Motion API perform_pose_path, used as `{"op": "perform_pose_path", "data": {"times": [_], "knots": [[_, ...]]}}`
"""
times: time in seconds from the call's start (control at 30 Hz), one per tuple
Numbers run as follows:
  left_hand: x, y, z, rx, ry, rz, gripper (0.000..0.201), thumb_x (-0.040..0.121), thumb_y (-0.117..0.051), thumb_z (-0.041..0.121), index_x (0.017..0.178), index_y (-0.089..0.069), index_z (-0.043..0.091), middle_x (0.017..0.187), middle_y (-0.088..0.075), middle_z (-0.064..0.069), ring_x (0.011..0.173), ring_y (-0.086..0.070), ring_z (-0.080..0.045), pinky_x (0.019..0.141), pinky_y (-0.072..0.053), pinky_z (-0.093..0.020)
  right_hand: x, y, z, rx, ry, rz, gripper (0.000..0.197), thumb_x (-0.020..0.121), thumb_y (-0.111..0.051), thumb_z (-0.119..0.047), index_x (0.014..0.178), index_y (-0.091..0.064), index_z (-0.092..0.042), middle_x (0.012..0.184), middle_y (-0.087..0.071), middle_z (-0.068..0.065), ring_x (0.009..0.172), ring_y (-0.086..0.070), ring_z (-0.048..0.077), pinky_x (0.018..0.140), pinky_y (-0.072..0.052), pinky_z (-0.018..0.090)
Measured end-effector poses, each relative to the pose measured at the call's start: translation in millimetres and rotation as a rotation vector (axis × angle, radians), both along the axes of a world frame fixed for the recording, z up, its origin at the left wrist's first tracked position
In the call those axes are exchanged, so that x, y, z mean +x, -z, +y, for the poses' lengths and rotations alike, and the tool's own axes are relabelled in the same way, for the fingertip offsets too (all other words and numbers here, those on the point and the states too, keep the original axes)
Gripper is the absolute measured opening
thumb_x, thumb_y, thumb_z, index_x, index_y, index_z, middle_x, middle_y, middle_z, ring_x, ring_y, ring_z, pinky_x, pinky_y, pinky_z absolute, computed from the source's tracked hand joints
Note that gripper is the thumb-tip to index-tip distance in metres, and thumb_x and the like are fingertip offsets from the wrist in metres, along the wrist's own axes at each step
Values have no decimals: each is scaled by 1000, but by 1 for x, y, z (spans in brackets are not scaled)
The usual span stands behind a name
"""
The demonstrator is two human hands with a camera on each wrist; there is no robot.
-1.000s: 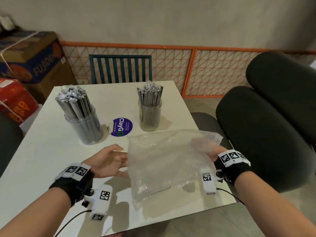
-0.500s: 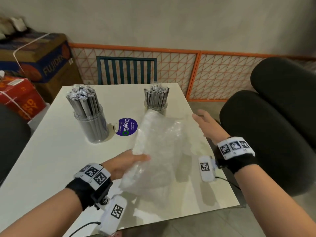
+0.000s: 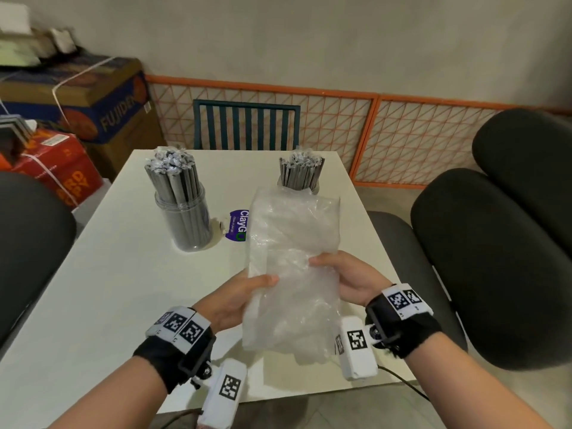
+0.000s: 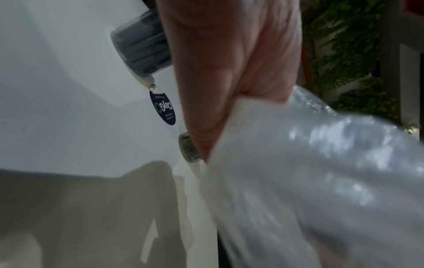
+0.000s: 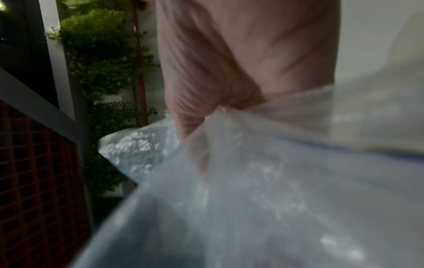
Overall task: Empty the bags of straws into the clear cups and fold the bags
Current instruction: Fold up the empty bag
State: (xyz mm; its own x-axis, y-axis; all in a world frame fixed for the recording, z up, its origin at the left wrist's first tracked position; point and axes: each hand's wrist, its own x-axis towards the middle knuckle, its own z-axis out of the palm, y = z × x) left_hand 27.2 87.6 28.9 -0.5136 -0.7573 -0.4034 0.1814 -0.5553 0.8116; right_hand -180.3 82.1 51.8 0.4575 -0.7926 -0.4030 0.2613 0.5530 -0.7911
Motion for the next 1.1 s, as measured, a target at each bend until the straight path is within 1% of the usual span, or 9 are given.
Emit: {"op": "perform_pose_path", "data": {"times": [0.23,0.33,0.4,0.47,0.6,0.73,0.83,0.97,1.1], "knots": [[-1,-14,-6,3,-43,-44,17,89,-53,7,98,-67,7,94,-67,-17,79,-68,-24,73,-53,-34,9,-13,-6,-288,109,119,17,86,-55,3,97,-64,-7,80,-75,1,71,-71,9,66,-57,24],[6,-19,-10,124,-83,35,22,79,-54,14,68,-74,11,71,-67,-9,59,-66,-19,62,-52,-27,8,-10,-13,-500,149,286,16,78,-58,8,87,-69,-1,89,-64,11,74,-64,7,72,-51,22],[17,-22,-14,221,-117,127,38,82,-51,38,94,-74,10,96,-72,-13,86,-69,-27,82,-51,-35,8,-10,-19,-571,157,347,29,72,-53,5,66,-72,-17,87,-58,7,76,-61,1,76,-47,16],[24,-26,-16,271,-41,116,62,84,-46,60,119,-63,12,123,-64,-13,114,-60,-31,99,-43,-46,12,-12,-19,-583,161,409,25,71,-51,8,60,-66,-8,84,-56,1,75,-57,-4,80,-42,16],[11,-31,-12,42,3,-182,28,87,-59,17,113,-62,7,113,-68,-14,99,-66,-27,86,-52,-40,15,-8,-16,-892,79,836,27,68,-48,8,75,-72,-3,106,-55,1,93,-46,1,86,-31,20],[13,-26,-20,-318,-329,-601,19,83,-53,-4,90,-63,10,89,-65,-10,84,-61,-27,69,-49,-31,-14,-14,-23,-856,-228,1352,57,89,-55,-6,138,-44,-32,148,-29,4,129,-32,25,108,-31,39],[7,-31,-26,-550,-511,-797,21,87,-46,-2,97,-62,7,89,-63,-11,84,-57,-25,72,-47,-32,-3,-26,-7,-717,-141,1105,66,94,-52,-24,149,-15,-31,152,-23,2,139,-28,20,113,-30,35],[-18,-36,-23,-624,-447,-656,19,90,-45,5,96,-63,8,89,-68,-9,86,-63,-25,75,-51,-36,44,-20,1,-655,-32,865,75,94,-43,-45,151,2,-26,160,-2,-1,148,-3,15,120,-16,42],[-24,-48,-23,-309,-315,-152,26,95,-45,7,119,-57,5,106,-67,-13,95,-66,-25,80,-56,-35,47,-9,-10,-469,127,508,90,81,-64,-52,150,-12,-24,148,-41,4,135,-43,24,106,-43,48]]}}
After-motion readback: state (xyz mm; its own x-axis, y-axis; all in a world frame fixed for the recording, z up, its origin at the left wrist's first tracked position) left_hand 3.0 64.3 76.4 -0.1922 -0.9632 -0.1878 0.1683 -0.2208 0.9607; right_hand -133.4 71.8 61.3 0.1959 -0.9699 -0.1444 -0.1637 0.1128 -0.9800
